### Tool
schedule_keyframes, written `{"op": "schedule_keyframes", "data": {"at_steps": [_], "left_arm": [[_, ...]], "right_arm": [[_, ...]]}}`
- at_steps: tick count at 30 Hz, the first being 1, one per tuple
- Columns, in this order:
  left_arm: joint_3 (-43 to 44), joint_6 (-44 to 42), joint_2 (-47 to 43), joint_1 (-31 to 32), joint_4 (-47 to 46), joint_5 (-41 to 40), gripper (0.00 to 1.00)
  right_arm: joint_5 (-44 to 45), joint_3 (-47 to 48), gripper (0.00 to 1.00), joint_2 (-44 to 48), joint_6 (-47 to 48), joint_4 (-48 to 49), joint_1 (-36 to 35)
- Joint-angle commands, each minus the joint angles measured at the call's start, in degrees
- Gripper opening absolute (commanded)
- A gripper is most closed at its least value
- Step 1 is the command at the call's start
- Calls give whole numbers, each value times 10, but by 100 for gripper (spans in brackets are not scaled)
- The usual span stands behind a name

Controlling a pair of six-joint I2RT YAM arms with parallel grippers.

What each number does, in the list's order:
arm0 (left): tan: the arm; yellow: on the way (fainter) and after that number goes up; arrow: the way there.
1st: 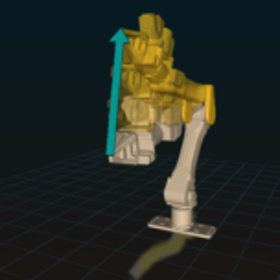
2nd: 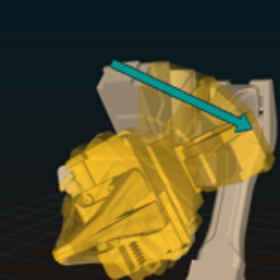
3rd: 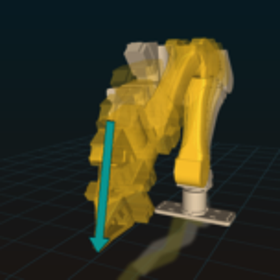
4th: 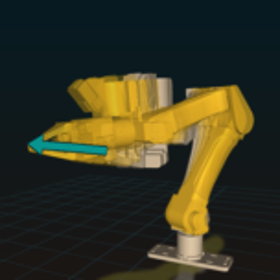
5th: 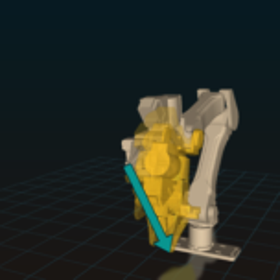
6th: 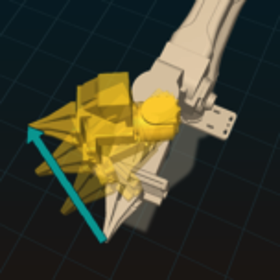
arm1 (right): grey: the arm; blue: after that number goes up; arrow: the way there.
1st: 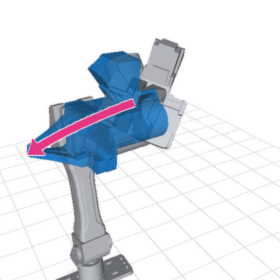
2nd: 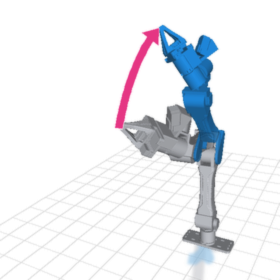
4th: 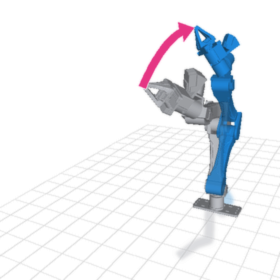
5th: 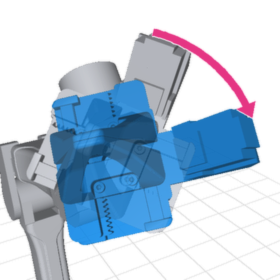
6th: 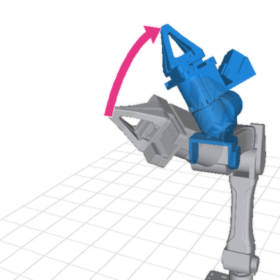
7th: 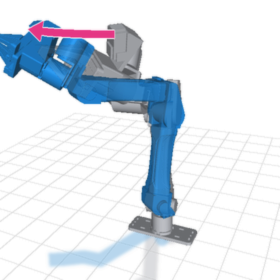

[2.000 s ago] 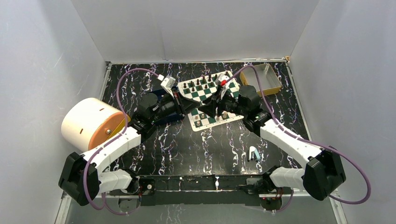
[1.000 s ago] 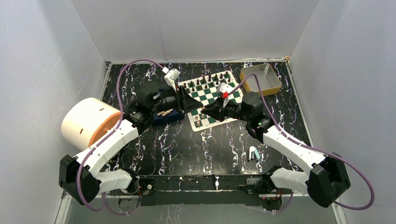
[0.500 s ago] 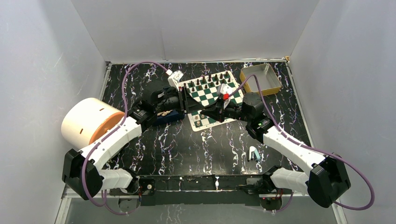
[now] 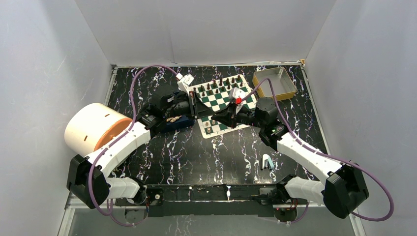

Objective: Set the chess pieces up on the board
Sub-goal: Place the chess piece on the chessboard.

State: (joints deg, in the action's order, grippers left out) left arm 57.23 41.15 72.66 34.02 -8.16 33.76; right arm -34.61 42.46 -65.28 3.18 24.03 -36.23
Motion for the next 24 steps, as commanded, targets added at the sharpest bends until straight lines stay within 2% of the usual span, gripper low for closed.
{"op": "schedule_keyframes", "data": {"at_steps": [1,3,6,13,18,24], "left_arm": [[8,-10,-5,3,-7,22,2],[8,-22,-4,3,-3,16,1],[9,-48,0,3,7,-6,0],[20,-140,16,7,19,-79,0],[45,-206,50,25,29,-139,0],[74,-278,115,63,29,-214,0]], "right_arm": [[19,3,12,-3,-12,38,1],[30,0,19,-3,-14,25,1],[58,-13,39,12,-10,-3,1],[126,-84,97,92,-56,-71,1],[227,-114,99,143,-145,-187,1],[373,-87,99,160,-222,-365,11]]}}
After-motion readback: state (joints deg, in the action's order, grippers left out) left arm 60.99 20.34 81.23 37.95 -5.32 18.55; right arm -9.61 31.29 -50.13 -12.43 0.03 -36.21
